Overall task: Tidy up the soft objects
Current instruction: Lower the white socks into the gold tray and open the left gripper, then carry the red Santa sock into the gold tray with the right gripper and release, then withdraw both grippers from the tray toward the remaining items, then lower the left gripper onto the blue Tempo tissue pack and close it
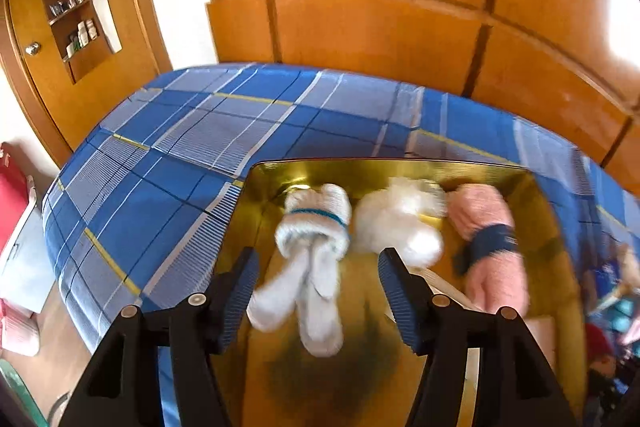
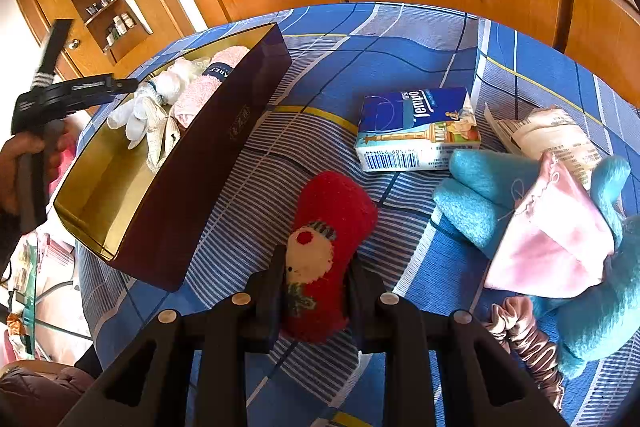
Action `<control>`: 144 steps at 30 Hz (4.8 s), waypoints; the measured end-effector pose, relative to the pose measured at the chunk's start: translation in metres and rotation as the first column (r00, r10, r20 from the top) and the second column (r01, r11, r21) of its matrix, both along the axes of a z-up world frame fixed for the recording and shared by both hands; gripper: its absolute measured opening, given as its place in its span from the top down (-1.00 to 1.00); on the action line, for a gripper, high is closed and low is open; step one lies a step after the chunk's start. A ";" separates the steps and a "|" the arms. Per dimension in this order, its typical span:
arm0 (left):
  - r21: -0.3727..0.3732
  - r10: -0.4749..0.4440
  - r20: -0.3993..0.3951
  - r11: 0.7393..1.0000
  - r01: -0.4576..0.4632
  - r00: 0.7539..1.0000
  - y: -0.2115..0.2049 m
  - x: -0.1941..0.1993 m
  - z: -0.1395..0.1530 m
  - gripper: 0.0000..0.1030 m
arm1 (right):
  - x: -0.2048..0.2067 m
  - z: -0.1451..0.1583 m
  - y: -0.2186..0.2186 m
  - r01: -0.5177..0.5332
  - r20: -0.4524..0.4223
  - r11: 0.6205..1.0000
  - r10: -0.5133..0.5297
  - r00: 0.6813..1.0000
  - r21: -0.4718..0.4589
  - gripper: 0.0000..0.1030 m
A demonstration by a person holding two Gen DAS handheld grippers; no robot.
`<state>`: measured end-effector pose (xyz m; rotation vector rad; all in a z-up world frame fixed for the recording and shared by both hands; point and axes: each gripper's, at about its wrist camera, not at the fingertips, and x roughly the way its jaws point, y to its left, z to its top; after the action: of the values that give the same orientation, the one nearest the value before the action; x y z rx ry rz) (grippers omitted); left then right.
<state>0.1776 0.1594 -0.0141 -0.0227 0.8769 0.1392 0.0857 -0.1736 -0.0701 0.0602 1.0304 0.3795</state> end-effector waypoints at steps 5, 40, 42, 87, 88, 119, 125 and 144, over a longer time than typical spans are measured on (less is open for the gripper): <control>-0.008 -0.032 0.070 0.999 0.032 0.997 -0.023 -0.047 0.019 -0.34 | 0.001 0.000 0.001 0.000 0.004 1.000 0.000 1.000 -0.006 0.51; -0.078 0.007 0.083 0.997 -0.001 0.997 -0.020 -0.145 0.013 -0.35 | 0.015 0.059 0.034 -0.048 0.078 0.999 0.049 0.996 -0.026 0.53; -0.085 0.014 0.085 0.996 -0.006 0.996 -0.017 -0.146 0.013 -0.35 | 0.018 0.068 0.047 -0.087 0.087 0.996 0.089 0.992 -0.019 0.53; -0.118 0.063 0.093 0.992 -0.052 0.994 0.003 -0.156 0.016 -0.34 | 0.056 0.068 0.162 -0.172 0.069 0.985 0.170 0.983 0.027 0.20; -0.117 0.061 0.094 0.992 -0.049 0.994 0.002 -0.156 0.016 -0.34 | 0.053 0.071 0.156 -0.161 0.077 0.986 0.159 0.984 0.029 0.19; -0.016 -0.162 0.083 0.986 0.164 0.983 -0.087 -0.153 0.024 -0.35 | 0.001 0.084 -0.031 0.188 0.151 0.981 -0.192 0.970 0.038 0.20; 0.005 -0.218 0.070 0.976 0.218 0.973 -0.108 -0.150 0.023 -0.35 | -0.003 0.087 -0.070 0.268 0.167 0.963 -0.271 0.948 0.040 0.20; 0.009 -0.444 0.001 0.896 0.444 0.896 -0.215 -0.103 0.022 -0.35 | -0.016 0.068 -0.178 0.600 0.046 0.780 -0.616 0.787 0.179 0.19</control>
<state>0.0743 -0.0559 0.0077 0.1863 0.8577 -0.2875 0.0700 -0.3521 -0.0020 0.5034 0.8213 -0.1370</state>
